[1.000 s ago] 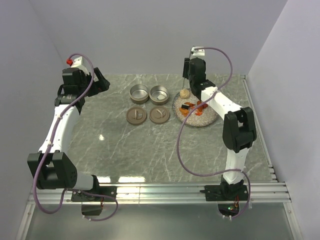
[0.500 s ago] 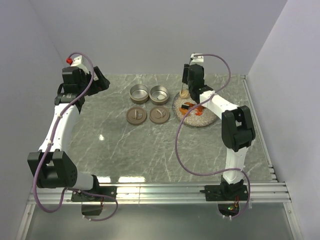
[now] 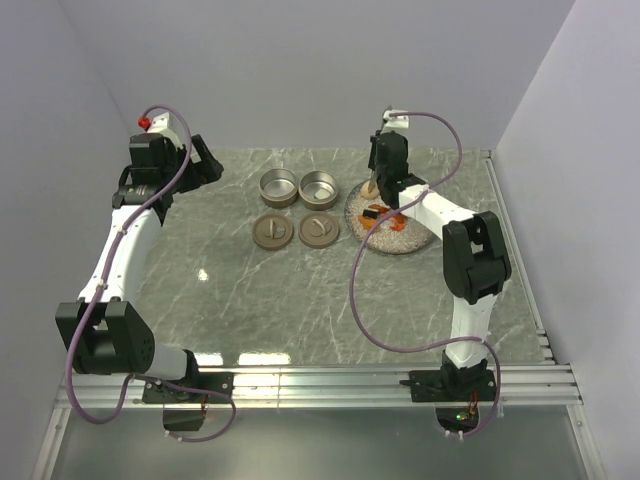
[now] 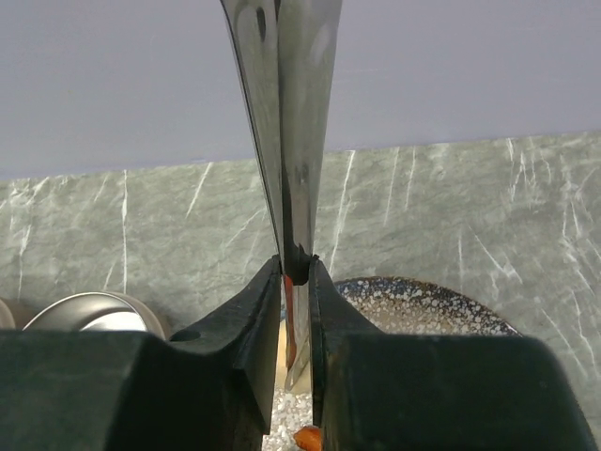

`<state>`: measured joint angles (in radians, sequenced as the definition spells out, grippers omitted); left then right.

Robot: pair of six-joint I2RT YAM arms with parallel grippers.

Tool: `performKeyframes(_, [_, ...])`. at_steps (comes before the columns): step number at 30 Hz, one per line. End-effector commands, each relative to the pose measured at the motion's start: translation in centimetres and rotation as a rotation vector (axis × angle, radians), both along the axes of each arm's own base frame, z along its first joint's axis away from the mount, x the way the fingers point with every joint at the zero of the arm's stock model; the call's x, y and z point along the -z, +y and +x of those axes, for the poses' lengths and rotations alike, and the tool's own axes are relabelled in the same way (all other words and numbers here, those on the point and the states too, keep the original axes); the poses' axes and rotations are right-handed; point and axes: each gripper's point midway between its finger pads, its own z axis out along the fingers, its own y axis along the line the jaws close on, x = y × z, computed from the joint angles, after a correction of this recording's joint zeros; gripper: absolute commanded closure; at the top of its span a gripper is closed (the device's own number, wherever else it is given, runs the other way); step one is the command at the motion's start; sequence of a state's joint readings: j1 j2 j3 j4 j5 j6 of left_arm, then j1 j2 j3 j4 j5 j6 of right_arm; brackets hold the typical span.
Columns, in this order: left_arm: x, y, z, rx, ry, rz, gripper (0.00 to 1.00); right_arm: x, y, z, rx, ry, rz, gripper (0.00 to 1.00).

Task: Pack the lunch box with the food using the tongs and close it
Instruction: Pick up the food using the clamp, then place the food into the lunch box

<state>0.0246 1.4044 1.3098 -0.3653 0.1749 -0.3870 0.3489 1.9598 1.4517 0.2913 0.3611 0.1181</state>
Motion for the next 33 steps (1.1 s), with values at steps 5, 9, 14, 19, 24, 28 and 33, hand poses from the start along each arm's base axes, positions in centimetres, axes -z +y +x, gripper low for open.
performKeyframes(5, [-2.8,0.0,0.0,-0.013,-0.084,-0.004,0.03,-7.6,0.2,-0.6,-0.02,-0.111,-0.003,0.83])
performKeyframes(9, [-3.0,0.0,0.0,-0.012,-0.101,-0.009,0.03,-11.9,0.8,-1.9,-0.055,-0.173,0.001,0.84])
performKeyframes(14, [-2.8,-0.2,-0.2,-0.003,-0.109,-0.016,0.03,-15.1,2.2,-3.4,-0.105,-0.213,0.026,0.84])
performKeyframes(19, [-2.9,-0.2,-0.2,0.003,-0.113,-0.01,0.03,-17.3,5.8,-4.7,-0.206,-0.244,0.082,0.84])
performKeyframes(24, [-2.8,-0.3,-0.4,0.008,-0.108,-0.001,0.03,-16.5,11.0,-4.7,-0.31,-0.222,0.151,0.84])
performKeyframes(28, [-2.6,-0.2,-0.7,0.01,-0.107,0.007,0.03,-16.7,15.0,-4.6,-0.392,-0.235,0.211,0.84])
performKeyframes(33, [-2.6,0.0,-1.0,0.007,-0.103,0.019,0.03,-15.0,19.2,-4.0,-0.454,-0.216,0.264,0.83])
